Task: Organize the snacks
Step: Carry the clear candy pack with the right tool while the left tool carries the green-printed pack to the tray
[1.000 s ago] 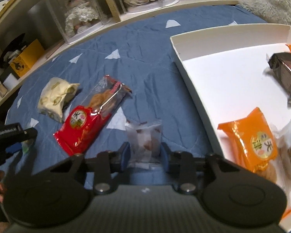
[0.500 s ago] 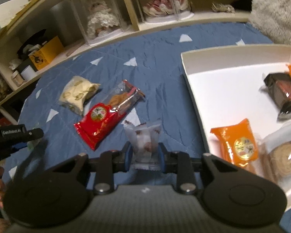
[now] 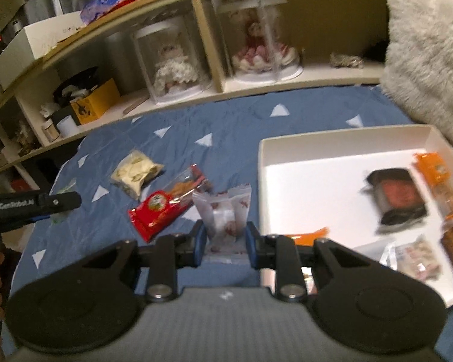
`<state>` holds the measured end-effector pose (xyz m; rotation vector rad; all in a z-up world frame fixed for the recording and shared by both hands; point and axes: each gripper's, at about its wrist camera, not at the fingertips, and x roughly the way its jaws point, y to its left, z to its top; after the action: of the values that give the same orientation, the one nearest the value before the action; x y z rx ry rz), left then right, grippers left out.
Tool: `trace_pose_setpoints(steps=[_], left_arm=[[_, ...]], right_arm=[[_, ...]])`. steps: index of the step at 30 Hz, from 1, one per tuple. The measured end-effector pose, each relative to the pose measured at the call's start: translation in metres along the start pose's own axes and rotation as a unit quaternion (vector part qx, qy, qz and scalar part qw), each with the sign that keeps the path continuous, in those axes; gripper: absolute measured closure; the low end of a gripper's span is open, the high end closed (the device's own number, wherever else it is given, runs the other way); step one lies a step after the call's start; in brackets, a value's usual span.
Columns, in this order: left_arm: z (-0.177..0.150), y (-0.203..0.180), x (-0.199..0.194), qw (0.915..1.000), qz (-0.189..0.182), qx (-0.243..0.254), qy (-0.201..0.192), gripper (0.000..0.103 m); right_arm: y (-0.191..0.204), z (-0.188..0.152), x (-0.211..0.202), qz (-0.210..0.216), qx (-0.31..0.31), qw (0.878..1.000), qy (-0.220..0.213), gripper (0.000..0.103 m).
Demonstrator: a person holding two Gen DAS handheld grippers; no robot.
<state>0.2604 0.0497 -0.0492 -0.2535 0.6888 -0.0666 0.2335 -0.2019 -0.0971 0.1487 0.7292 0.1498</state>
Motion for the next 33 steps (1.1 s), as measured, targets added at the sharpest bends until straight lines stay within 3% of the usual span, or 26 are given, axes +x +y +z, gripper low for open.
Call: trace_pose_setpoints(steps=[18, 26, 33], left_arm=[[-0.017, -0.098, -0.005, 0.9931, -0.109, 0.043, -0.008, 0.071], [-0.027, -0.137, 0.033, 0.9874, -0.15, 0.039, 0.031, 0.071], [-0.04, -0.161, 0.074, 0.976, -0.204, 0.012, 0.074, 0.071]], right_arm=[[-0.097, -0.001, -0.039, -0.041, 0.032, 0.998, -0.022, 0.071], [-0.133, 0.006, -0.022, -0.037, 0.081, 0.996, -0.019, 0.071], [-0.153, 0.016, 0.004, -0.02, 0.1, 0.995, -0.001, 0.071]])
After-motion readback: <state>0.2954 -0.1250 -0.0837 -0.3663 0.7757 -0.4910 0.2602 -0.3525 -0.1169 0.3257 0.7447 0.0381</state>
